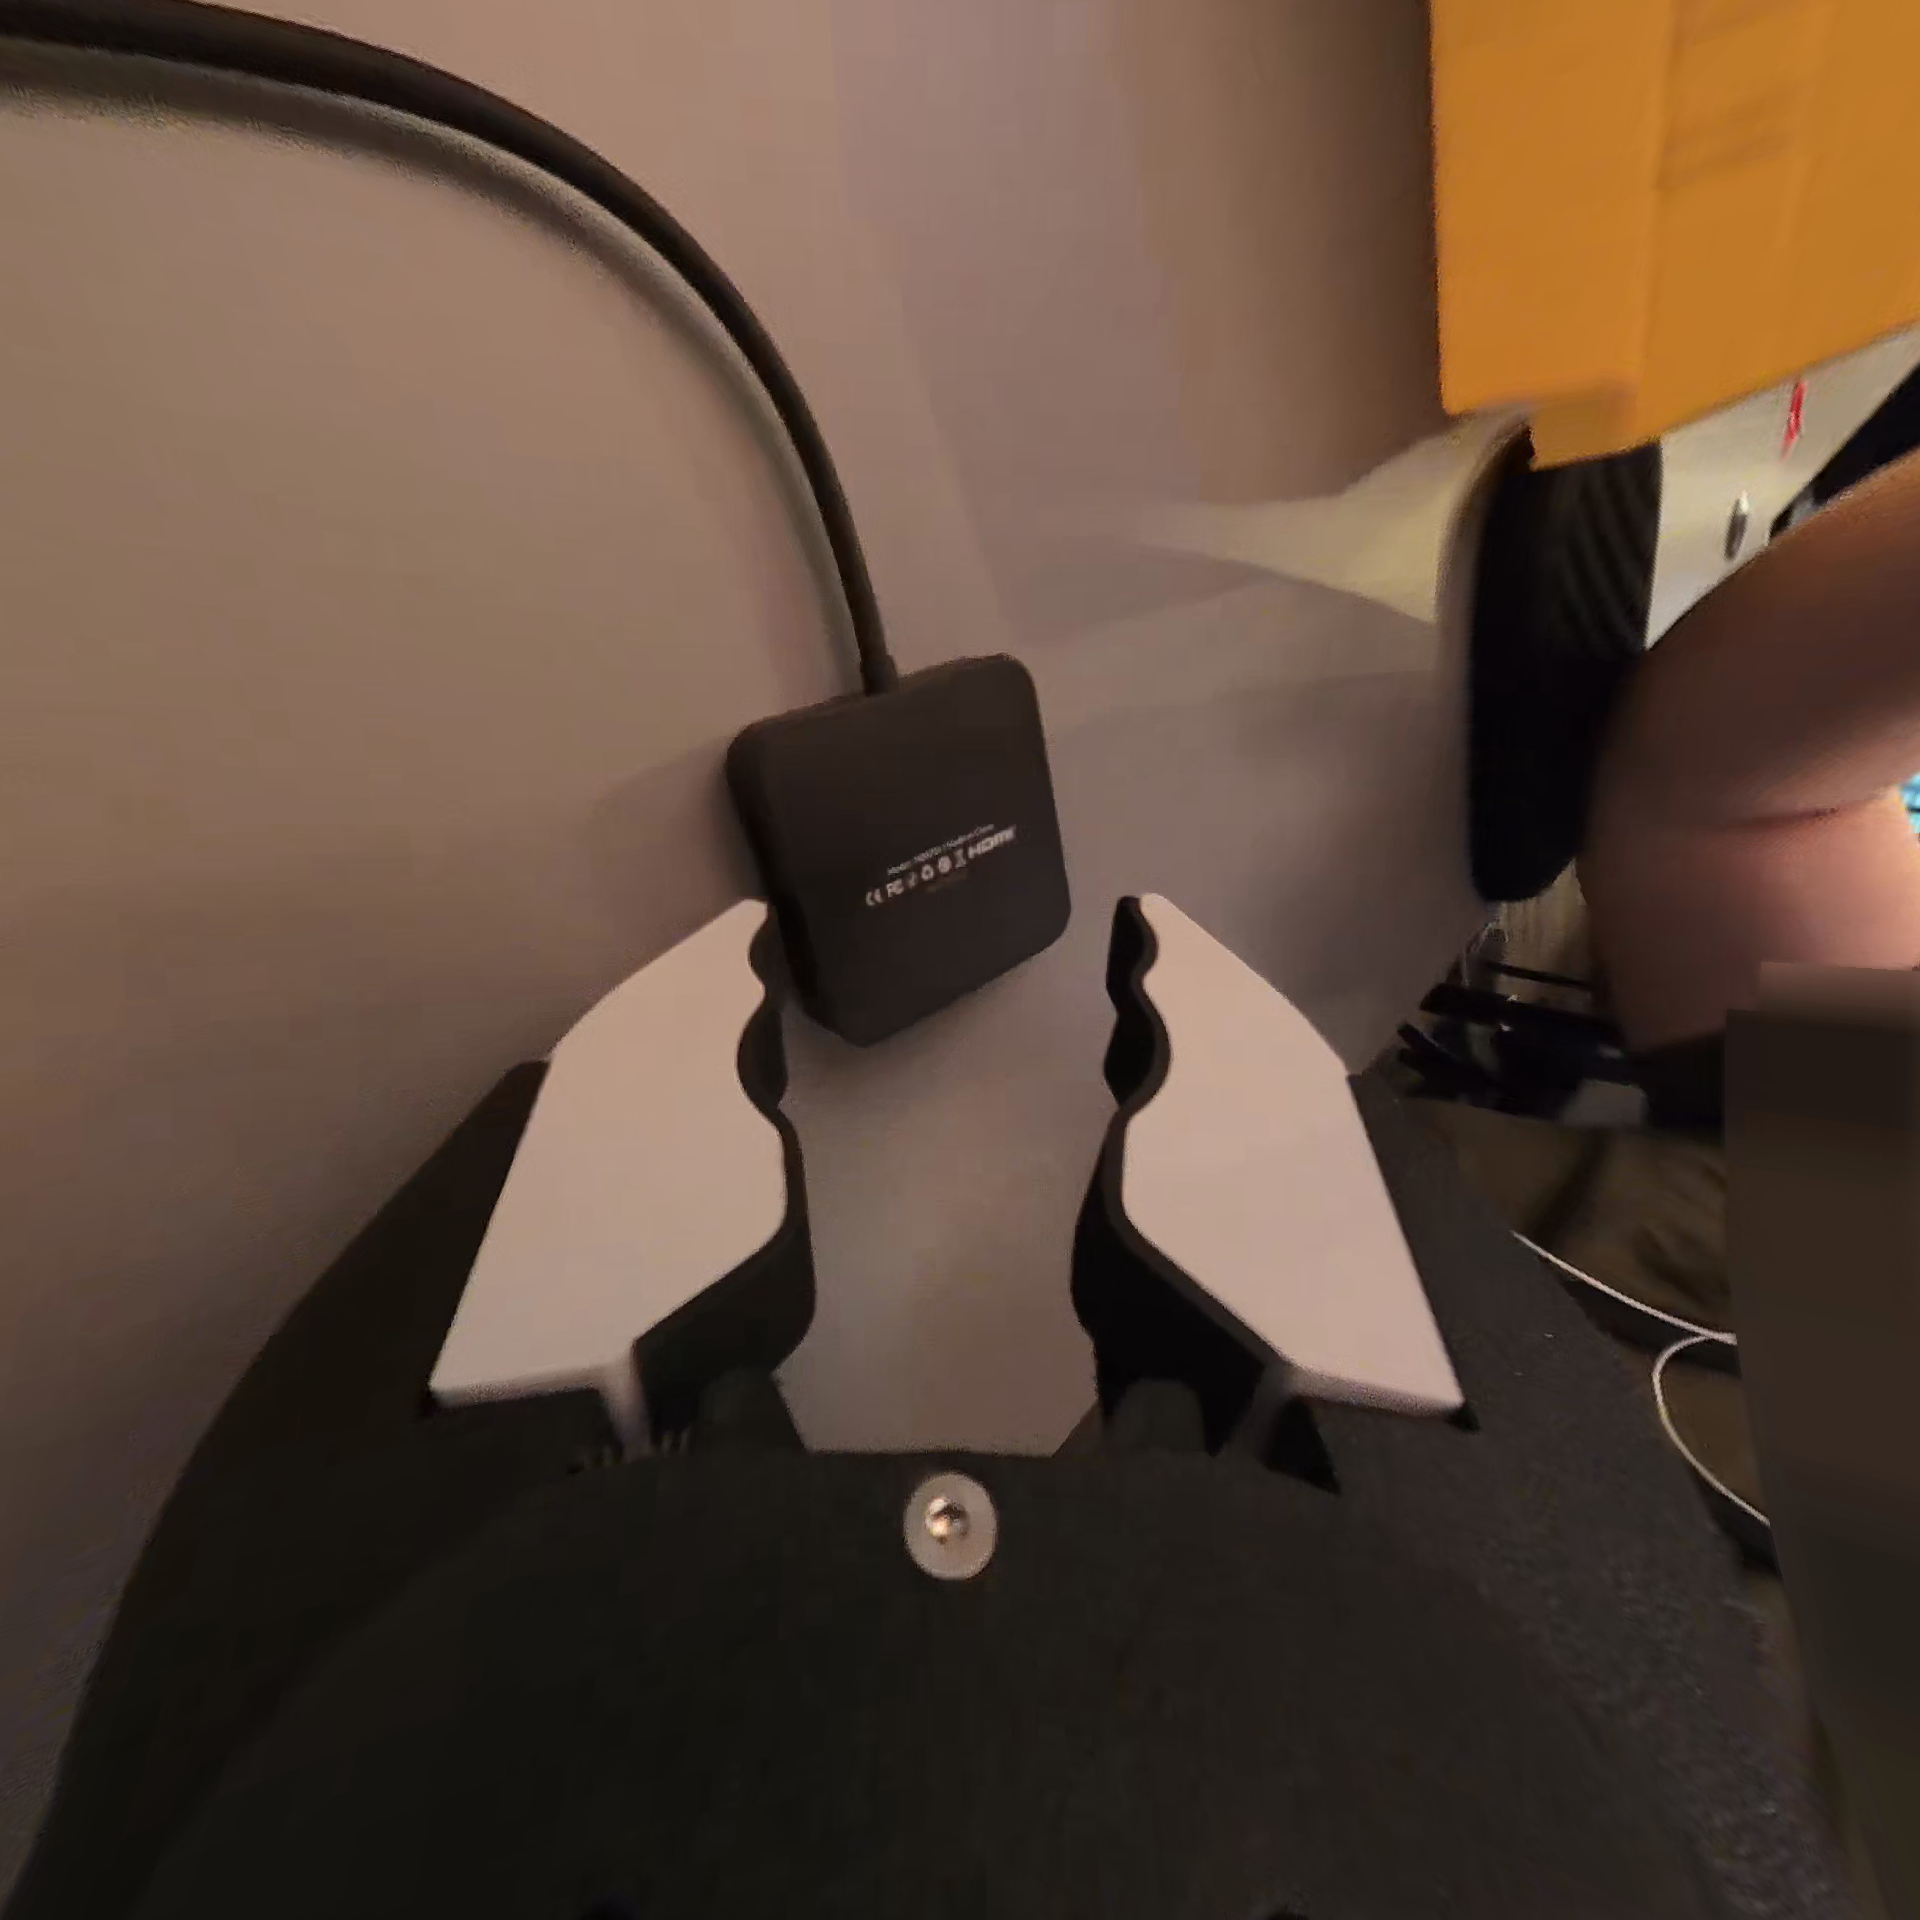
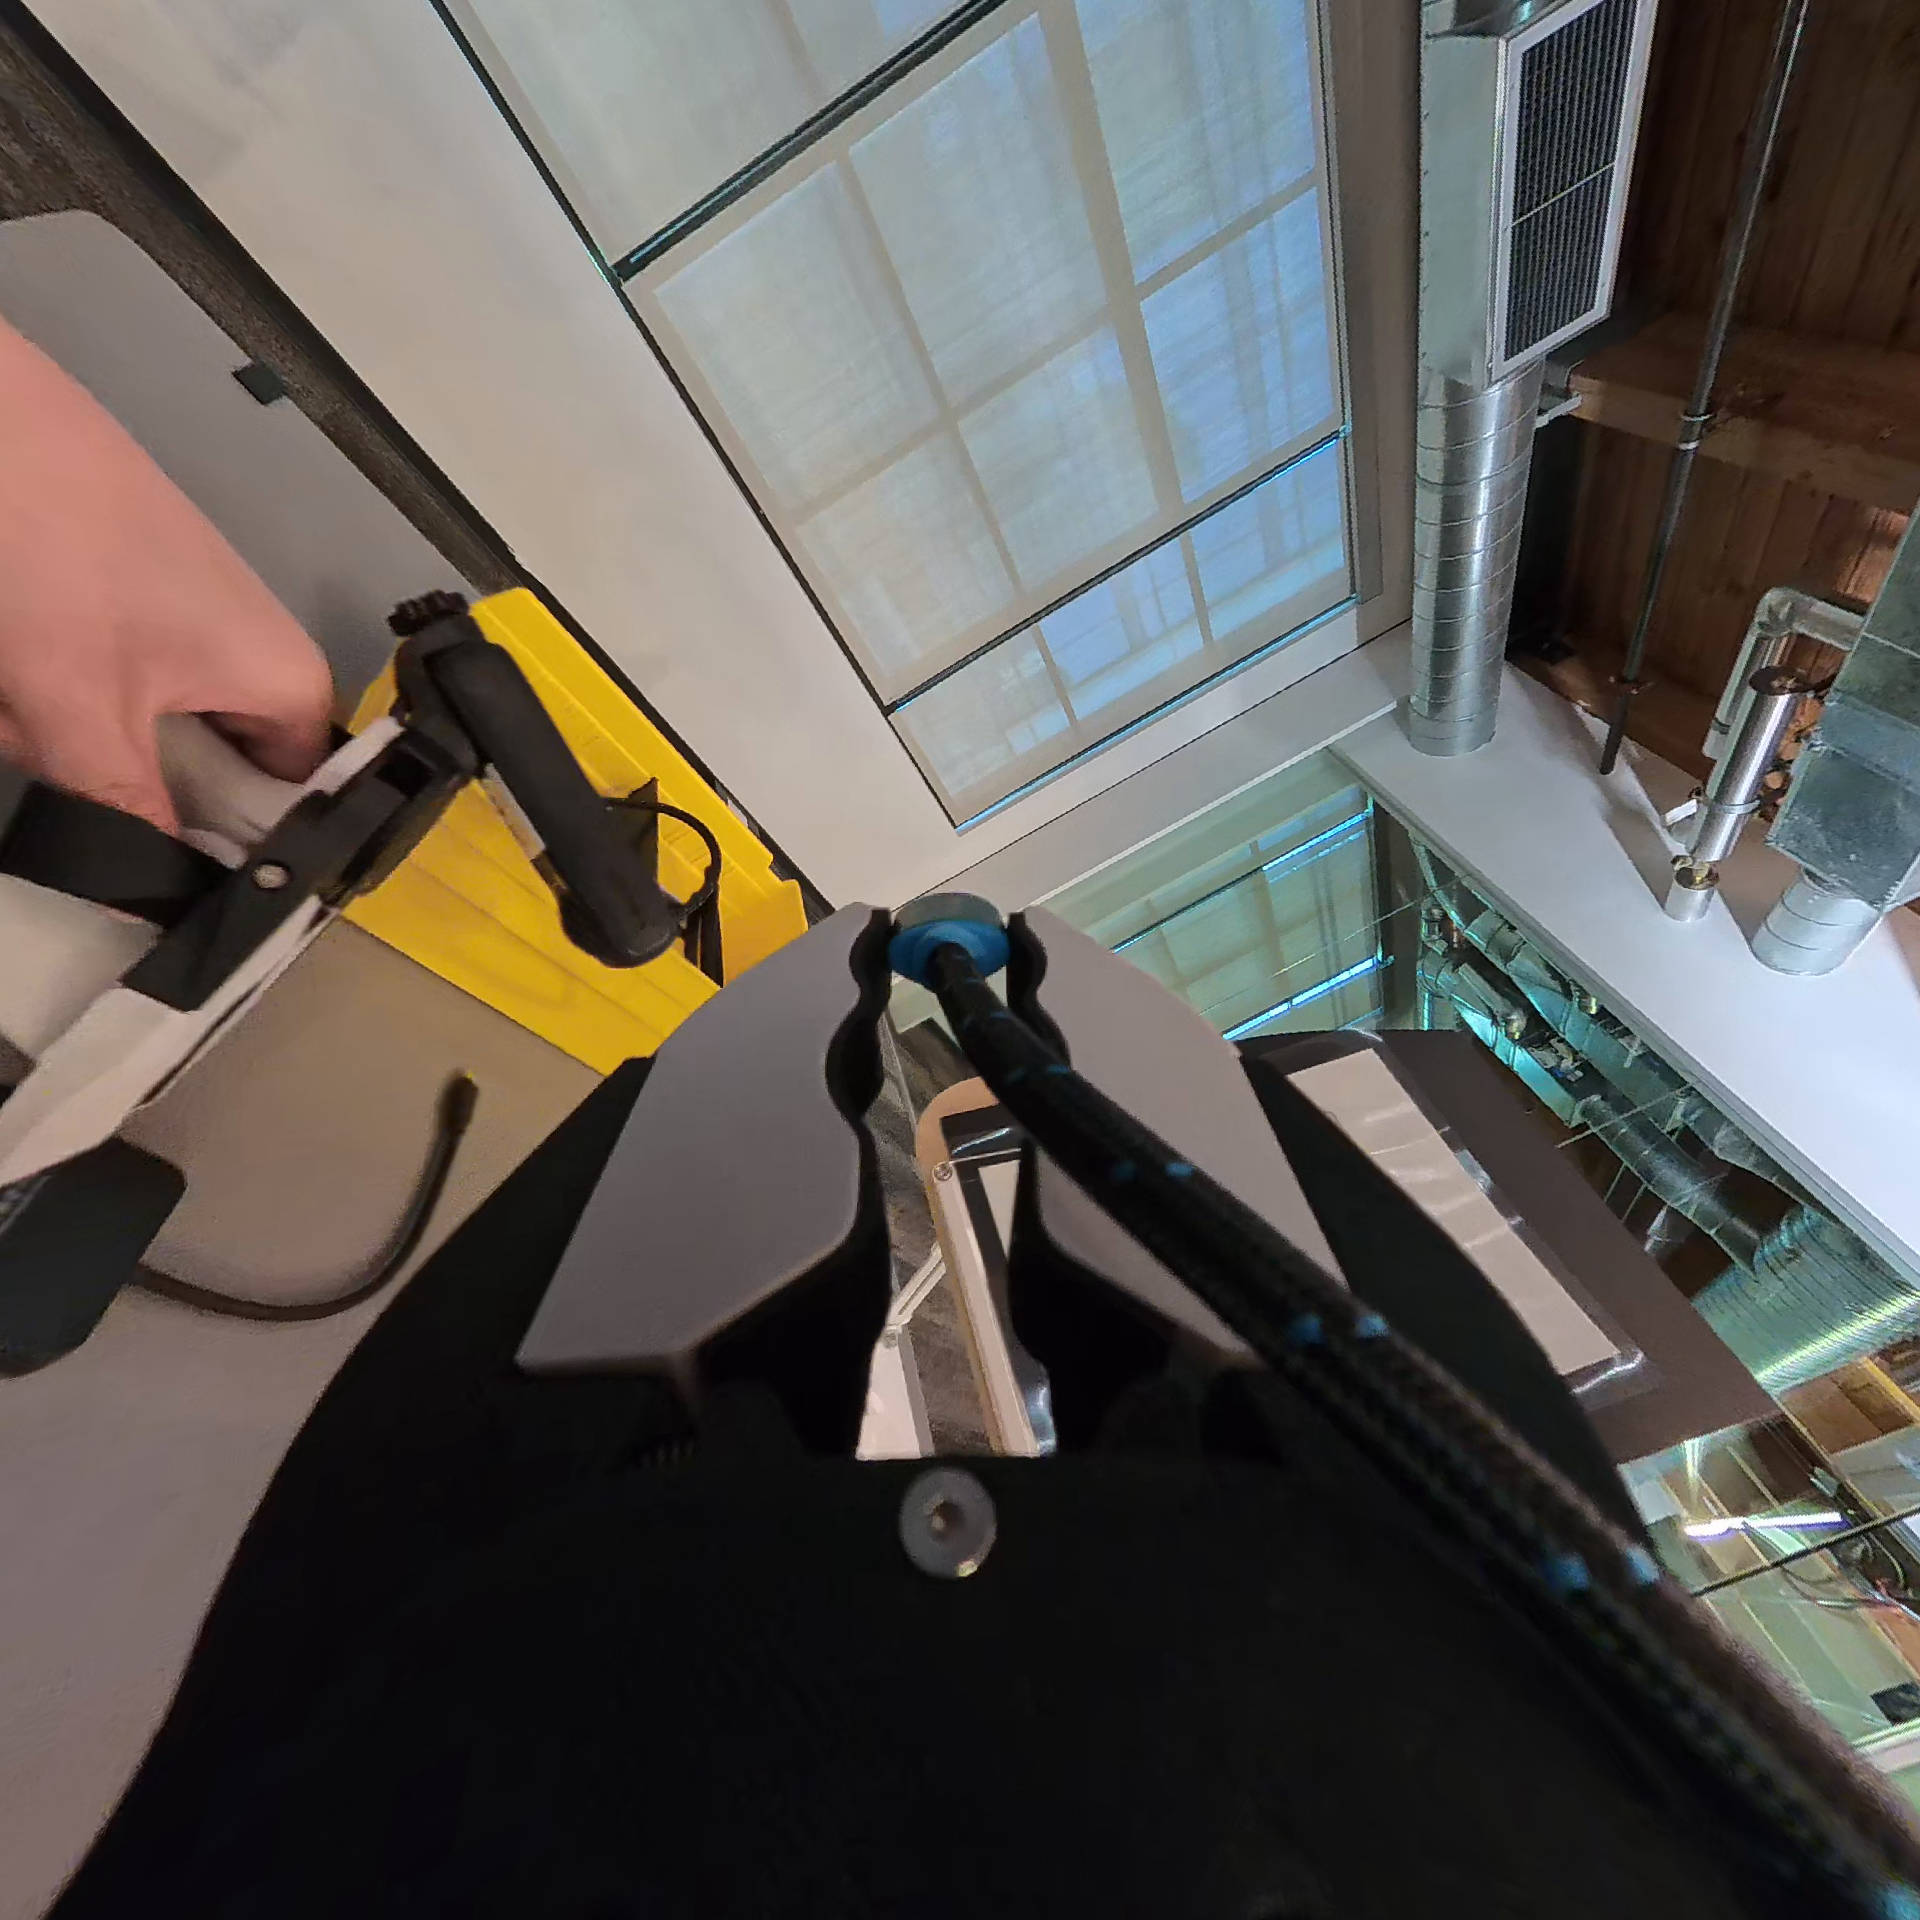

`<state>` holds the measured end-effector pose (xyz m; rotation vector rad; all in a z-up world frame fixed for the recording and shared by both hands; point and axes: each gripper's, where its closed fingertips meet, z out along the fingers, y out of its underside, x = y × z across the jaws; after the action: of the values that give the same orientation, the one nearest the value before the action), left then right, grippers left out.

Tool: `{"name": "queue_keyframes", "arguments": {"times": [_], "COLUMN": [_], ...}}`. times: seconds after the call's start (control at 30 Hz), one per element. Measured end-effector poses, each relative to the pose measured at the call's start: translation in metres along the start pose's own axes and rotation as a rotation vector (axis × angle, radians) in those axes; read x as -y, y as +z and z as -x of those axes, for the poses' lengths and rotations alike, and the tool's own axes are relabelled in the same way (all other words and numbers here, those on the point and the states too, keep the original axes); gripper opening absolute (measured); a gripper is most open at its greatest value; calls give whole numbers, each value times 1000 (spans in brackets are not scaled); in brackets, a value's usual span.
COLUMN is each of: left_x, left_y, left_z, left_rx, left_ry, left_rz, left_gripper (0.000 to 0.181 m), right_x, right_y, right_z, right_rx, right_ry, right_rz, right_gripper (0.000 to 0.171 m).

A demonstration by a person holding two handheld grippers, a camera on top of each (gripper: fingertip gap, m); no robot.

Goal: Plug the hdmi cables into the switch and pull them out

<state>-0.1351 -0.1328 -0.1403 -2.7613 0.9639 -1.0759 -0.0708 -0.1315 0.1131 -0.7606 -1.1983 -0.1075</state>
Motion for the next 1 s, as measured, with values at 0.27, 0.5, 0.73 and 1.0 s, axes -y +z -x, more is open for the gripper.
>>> {"name": "queue_keyframes", "arguments": {"times": [0.27, 0.5, 0.73, 1.0], "left_x": [-27, 6, 27, 8], "left_y": [35, 10, 3, 49], "left_z": [-48, -63, -55, -52], "left_rx": [-1, 227, 362, 329], "left_ry": [342, 797, 1214, 1707], "left_rz": [-17, -240, -280, 329], "left_gripper": [58, 56, 98, 110], "right_x": [6, 12, 18, 25], "right_y": [-8, -23, -36, -52], "right_z": [-13, -33, -51, -68], "right_rx": [-42, -104, -161, -210], "right_ry": [-18, -45, -57, -65], "right_rz": [-12, -19, -24, -30], "right_gripper": [21, 22, 22, 22]}}
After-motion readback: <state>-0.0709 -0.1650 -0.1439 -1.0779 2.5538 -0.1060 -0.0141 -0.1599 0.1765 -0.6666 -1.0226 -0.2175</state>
